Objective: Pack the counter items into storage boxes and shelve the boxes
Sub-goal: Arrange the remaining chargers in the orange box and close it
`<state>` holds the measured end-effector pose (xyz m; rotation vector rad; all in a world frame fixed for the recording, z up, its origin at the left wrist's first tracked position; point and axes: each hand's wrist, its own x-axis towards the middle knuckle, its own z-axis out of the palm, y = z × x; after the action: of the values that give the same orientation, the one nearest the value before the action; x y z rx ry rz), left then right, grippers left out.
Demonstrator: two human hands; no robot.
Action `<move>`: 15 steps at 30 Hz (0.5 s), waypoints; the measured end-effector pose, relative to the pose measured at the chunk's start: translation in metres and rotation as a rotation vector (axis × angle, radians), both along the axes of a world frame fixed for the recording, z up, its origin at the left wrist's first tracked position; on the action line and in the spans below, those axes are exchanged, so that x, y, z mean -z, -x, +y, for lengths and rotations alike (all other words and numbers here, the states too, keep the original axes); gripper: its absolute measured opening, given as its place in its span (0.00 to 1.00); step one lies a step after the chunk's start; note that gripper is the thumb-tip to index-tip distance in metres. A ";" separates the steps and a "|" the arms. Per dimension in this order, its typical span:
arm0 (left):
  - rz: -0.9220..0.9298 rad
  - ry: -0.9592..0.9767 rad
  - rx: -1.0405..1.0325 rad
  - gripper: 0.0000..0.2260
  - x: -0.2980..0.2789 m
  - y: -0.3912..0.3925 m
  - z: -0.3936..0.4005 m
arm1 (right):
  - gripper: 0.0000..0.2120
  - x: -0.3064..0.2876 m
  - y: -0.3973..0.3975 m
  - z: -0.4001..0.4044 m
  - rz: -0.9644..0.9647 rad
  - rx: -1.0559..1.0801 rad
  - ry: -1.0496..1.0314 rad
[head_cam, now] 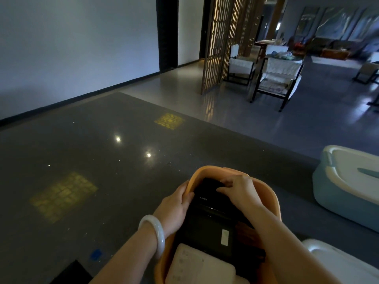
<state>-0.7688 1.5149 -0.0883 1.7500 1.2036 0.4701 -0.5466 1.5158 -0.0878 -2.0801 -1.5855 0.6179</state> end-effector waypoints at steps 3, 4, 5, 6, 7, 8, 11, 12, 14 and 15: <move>-0.014 0.013 -0.003 0.16 0.000 0.001 0.000 | 0.12 0.003 0.002 0.003 -0.024 -0.032 -0.001; -0.019 0.018 -0.004 0.15 0.000 0.001 0.000 | 0.12 0.004 0.002 0.004 -0.022 -0.030 0.001; -0.025 0.025 -0.005 0.15 0.000 0.001 0.000 | 0.13 0.005 0.001 0.005 -0.010 -0.017 0.000; -0.030 0.032 -0.009 0.16 0.000 0.001 0.000 | 0.13 0.006 0.000 0.005 0.006 0.005 -0.001; -0.030 0.035 -0.012 0.16 0.000 0.001 0.000 | 0.14 0.007 0.000 0.006 0.019 0.026 0.001; -0.024 0.032 -0.013 0.17 0.001 0.001 0.001 | 0.15 0.008 0.000 0.007 0.028 0.044 0.005; 0.000 0.022 -0.012 0.18 0.003 0.001 0.002 | 0.20 0.009 0.001 0.009 0.047 0.070 0.006; 0.004 0.019 -0.012 0.19 0.004 0.001 0.002 | 0.21 0.009 0.001 0.010 0.037 0.070 0.007; 0.010 0.011 -0.012 0.19 0.004 0.001 0.003 | 0.21 0.008 0.001 0.010 0.027 0.074 0.015; 0.013 0.010 -0.013 0.19 0.004 0.001 0.003 | 0.21 0.008 0.000 0.010 0.028 0.078 0.019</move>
<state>-0.7696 1.5180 -0.0927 1.7405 1.2249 0.4602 -0.5471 1.5255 -0.0957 -2.1266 -1.4809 0.6341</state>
